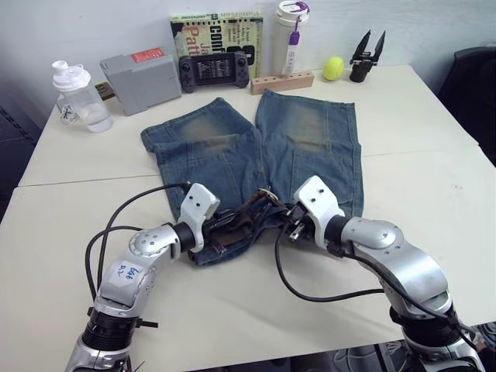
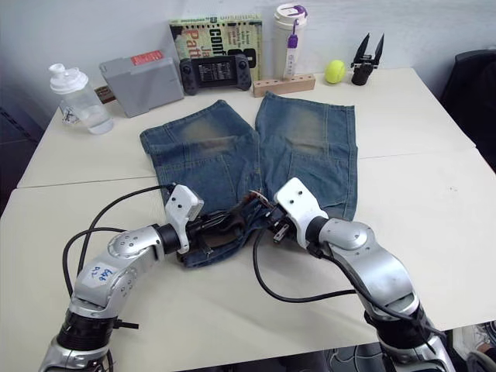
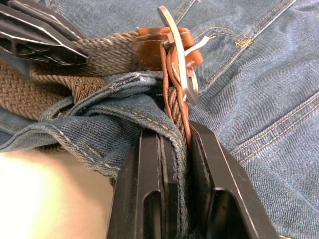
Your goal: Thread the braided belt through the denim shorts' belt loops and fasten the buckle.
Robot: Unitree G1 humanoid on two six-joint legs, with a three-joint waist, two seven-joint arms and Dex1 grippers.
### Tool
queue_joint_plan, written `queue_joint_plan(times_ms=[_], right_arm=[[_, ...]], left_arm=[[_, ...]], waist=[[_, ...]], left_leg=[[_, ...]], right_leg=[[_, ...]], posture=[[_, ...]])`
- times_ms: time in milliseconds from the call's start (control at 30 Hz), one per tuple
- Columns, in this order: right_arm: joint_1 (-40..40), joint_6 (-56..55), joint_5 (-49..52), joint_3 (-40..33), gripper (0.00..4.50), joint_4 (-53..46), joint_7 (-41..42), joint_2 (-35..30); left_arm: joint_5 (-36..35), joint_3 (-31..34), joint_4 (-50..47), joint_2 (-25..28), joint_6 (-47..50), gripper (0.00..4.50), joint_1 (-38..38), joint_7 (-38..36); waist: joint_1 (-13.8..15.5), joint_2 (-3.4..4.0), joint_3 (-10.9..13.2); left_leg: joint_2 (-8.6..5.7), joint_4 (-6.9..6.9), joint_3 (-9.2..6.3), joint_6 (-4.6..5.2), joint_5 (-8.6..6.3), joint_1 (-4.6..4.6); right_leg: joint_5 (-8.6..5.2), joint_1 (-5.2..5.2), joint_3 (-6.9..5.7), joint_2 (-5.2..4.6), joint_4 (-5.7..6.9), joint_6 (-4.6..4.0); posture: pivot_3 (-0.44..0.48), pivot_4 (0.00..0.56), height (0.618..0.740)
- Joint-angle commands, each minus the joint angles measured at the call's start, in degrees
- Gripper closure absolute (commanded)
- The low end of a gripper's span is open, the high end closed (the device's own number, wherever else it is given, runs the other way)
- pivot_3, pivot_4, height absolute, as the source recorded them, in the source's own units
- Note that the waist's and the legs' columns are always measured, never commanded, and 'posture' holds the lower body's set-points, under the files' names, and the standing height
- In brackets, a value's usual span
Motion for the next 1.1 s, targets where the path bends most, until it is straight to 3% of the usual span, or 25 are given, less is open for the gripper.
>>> queue_joint_plan(times_ms=[33, 467, 700, 767, 833, 1000, 1033, 1100], right_arm=[[-0.71, -0.55, 1.92, 2.44, 4.36, -3.60, 1.49, 0.34], [-0.74, -5.08, 0.83, 10.14, 4.36, -2.04, 9.54, -8.00], [-0.34, -12.43, -1.35, 9.05, 4.36, -0.06, 12.67, -12.17], [0.37, -13.06, 0.10, 5.89, 3.35, -0.36, 12.91, -11.97], [0.78, -12.03, 3.15, 2.45, 2.76, -1.33, 14.47, -12.20], [-1.33, -10.09, 12.38, -7.95, 0.31, -1.05, 21.18, -15.39], [-2.66, -9.96, 14.09, -9.81, 0.09, -0.13, 22.18, -15.87], [-5.97, -10.93, 15.09, -12.06, 0.09, 2.73, 22.77, -16.29]], left_arm=[[1.39, -1.77, -0.73, -0.37, -1.17, 4.50, -1.28, 0.11], [3.08, -5.74, 4.40, -6.06, -11.42, 4.50, -4.29, -3.06], [3.84, -5.76, 7.48, -6.58, -13.81, 4.50, -4.62, -4.16], [4.10, -5.96, 7.59, -6.68, -14.22, 4.50, -4.22, -4.21], [4.28, -6.14, 7.46, -6.88, -14.39, 4.50, -3.92, -4.17], [4.90, -6.47, 7.80, -7.42, -14.69, 4.50, -3.78, -4.27], [5.06, -6.53, 7.89, -7.50, -14.76, 4.50, -3.81, -4.27], [5.21, -6.60, 7.98, -7.56, -14.87, 4.50, -3.83, -4.35]], waist=[[0.00, 0.00, 0.00], [-0.05, -0.02, -0.01], [0.17, -0.04, -0.02], [0.24, -0.05, -0.02], [0.28, -0.06, -0.02], [0.44, -0.07, -0.01], [0.48, -0.07, -0.01], [0.47, -0.07, -0.01]], left_leg=[[0.00, 0.00, 0.00, 0.00, 0.00, 0.00], [0.00, -0.01, 0.00, 0.00, 0.00, 0.00], [-0.01, 0.04, 0.00, 0.01, 0.00, -0.02], [-0.02, 0.04, -0.01, 0.01, 0.00, -0.03], [-0.02, 0.04, -0.02, 0.01, 0.00, -0.03], [-0.01, 0.08, -0.03, 0.02, 0.00, -0.03], [-0.02, 0.09, -0.03, 0.02, 0.00, -0.03], [-0.01, 0.09, -0.03, 0.03, 0.00, -0.03]], right_leg=[[0.00, 0.00, 0.00, 0.00, 0.01, 0.00], [0.00, 0.00, -0.01, 0.00, -0.01, 0.00], [0.00, -0.01, -0.02, -0.03, -0.01, 0.00], [0.00, -0.01, -0.02, -0.03, -0.01, 0.00], [0.00, -0.01, -0.03, -0.03, -0.01, 0.00], [0.00, 0.00, -0.02, -0.03, 0.03, 0.01], [0.00, -0.01, -0.01, -0.04, 0.02, 0.01], [0.01, 0.00, -0.01, -0.03, 0.02, 0.01]], posture=[[0.000, 0.150, 0.720], [0.000, 0.150, 0.720], [0.000, 0.150, 0.720], [0.000, 0.150, 0.720], [0.000, 0.150, 0.720], [0.000, 0.150, 0.720], [0.000, 0.150, 0.720], [0.000, 0.150, 0.720]])
